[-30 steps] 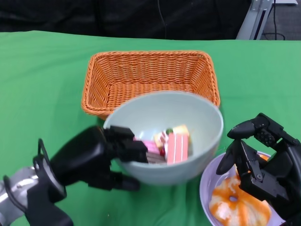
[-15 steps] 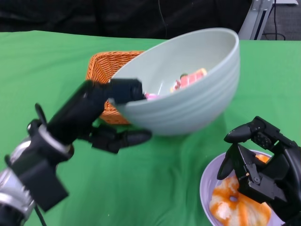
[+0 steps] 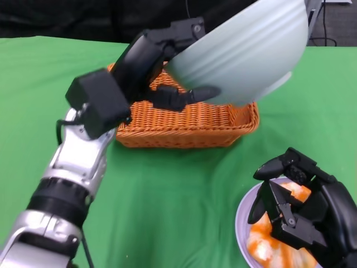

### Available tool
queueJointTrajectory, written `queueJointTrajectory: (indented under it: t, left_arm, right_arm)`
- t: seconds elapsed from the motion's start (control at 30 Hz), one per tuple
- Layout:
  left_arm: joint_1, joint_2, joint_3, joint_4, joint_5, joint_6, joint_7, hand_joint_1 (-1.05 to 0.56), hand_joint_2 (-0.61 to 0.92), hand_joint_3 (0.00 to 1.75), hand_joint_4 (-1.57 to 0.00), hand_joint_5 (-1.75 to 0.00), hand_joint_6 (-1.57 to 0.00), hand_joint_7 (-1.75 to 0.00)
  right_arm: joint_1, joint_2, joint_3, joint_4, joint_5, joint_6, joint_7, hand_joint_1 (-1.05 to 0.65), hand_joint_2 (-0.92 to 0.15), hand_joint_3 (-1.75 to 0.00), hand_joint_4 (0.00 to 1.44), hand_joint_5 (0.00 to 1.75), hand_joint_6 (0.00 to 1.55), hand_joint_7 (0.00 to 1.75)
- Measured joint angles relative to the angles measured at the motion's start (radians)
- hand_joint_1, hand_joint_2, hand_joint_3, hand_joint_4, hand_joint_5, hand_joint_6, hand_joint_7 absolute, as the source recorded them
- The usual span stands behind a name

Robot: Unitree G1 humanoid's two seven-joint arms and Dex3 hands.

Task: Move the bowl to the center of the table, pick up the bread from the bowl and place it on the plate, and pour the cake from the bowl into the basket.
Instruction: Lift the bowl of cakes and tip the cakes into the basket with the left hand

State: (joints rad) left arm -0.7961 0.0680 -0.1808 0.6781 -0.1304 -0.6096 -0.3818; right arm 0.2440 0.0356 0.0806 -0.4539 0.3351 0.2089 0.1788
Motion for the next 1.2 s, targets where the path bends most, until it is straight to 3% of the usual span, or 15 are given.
queueJointTrajectory:
  t: [0.3, 0.5, 0.87, 1.2]
  left_arm:
    - [-0.172, -0.107, 0.091, 0.25, 0.005, 0.136, -0.002, -0.26, 0.87, 0.53, -0.71, -1.75, -0.65, -1.53]
    - [-0.218, -0.17, 0.154, 0.35, -0.009, 0.229, -0.005, -0.27, 0.86, 0.53, -0.68, -1.75, -0.58, -1.59]
    - [-0.283, -0.242, 0.346, 0.367, -0.171, 0.623, -0.003, -0.19, 0.91, 0.51, -0.76, -1.75, -0.68, -1.58]
    - [-0.302, -0.247, 0.473, 0.386, -0.272, 0.8, 0.0, -0.17, 0.91, 0.64, -0.72, -1.75, -0.69, -1.56]
  right_arm:
    - [-0.002, 0.0, 0.017, 0.042, -0.022, -0.02, 0.007, -0.09, -0.61, -1.11, 0.69, 1.71, 0.61, 1.46]
    - [-0.006, 0.0, 0.021, 0.065, -0.039, -0.031, 0.014, -0.08, -0.61, -1.12, 0.69, 1.7, 0.63, 1.43]
    - [-0.005, 0.0, 0.039, 0.074, -0.08, -0.042, 0.016, -0.06, -0.54, -1.17, 0.72, 1.67, 0.67, 1.42]
    - [-0.004, -0.001, 0.042, 0.077, -0.084, -0.053, 0.016, -0.09, -0.52, -1.19, 0.71, 1.68, 0.66, 1.43]
